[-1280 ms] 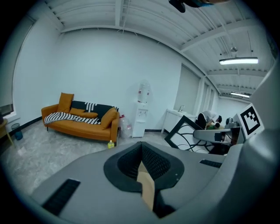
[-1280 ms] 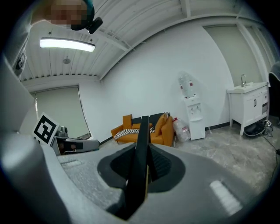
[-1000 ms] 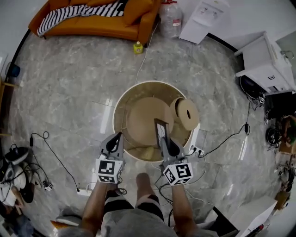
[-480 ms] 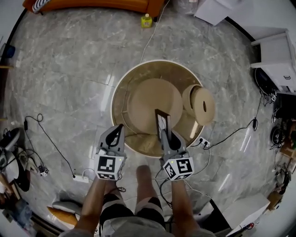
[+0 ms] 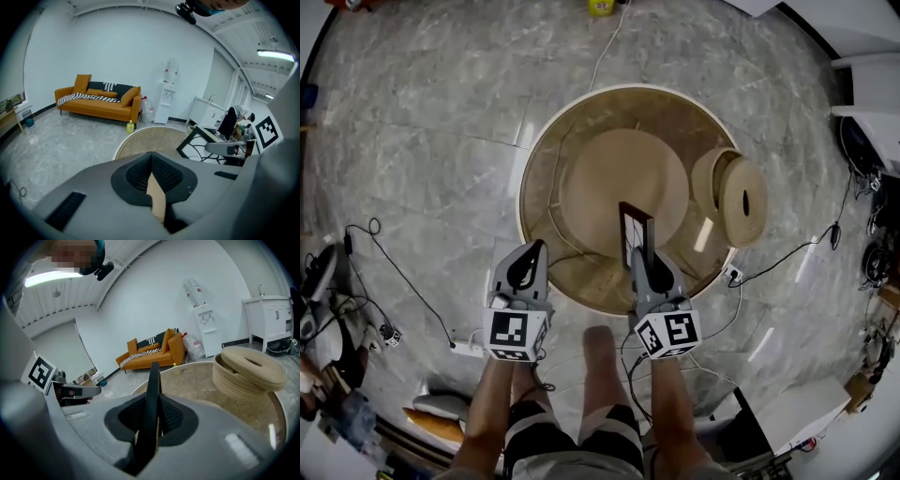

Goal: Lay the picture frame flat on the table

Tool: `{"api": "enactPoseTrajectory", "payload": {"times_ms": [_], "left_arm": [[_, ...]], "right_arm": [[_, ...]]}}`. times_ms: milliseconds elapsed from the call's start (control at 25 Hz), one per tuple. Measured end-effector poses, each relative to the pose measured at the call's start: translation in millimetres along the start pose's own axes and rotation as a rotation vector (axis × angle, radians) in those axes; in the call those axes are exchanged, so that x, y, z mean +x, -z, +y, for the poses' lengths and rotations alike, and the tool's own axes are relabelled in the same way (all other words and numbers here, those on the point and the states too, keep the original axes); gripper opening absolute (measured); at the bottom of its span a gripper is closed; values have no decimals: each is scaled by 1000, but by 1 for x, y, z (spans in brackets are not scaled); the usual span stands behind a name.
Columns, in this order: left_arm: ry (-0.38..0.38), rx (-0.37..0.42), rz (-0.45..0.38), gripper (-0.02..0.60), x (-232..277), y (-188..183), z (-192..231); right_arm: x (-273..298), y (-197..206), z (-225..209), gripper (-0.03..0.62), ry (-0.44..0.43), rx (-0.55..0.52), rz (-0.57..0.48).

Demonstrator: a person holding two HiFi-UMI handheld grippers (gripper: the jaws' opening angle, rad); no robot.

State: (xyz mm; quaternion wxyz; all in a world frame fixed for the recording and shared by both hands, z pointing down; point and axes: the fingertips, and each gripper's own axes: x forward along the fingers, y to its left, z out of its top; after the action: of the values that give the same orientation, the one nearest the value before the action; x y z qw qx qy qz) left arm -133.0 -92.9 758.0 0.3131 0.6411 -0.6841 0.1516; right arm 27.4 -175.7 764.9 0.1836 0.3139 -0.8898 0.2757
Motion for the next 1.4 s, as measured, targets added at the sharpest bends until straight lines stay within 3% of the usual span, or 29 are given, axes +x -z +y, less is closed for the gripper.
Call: {"api": "enactPoseTrajectory", "payload": {"times_ms": [400,1120,1400], "left_arm": [[24,-12,42,15,33,39,-4],[32,-23,74,15,66,63,-5],[41,-26,95,15,76,72,-13]], "right_arm": [[25,43,-21,57,-4,20,30],[44,59,-47,58,-7,90,13],[46,71,-76,71,33,135,24]]}}
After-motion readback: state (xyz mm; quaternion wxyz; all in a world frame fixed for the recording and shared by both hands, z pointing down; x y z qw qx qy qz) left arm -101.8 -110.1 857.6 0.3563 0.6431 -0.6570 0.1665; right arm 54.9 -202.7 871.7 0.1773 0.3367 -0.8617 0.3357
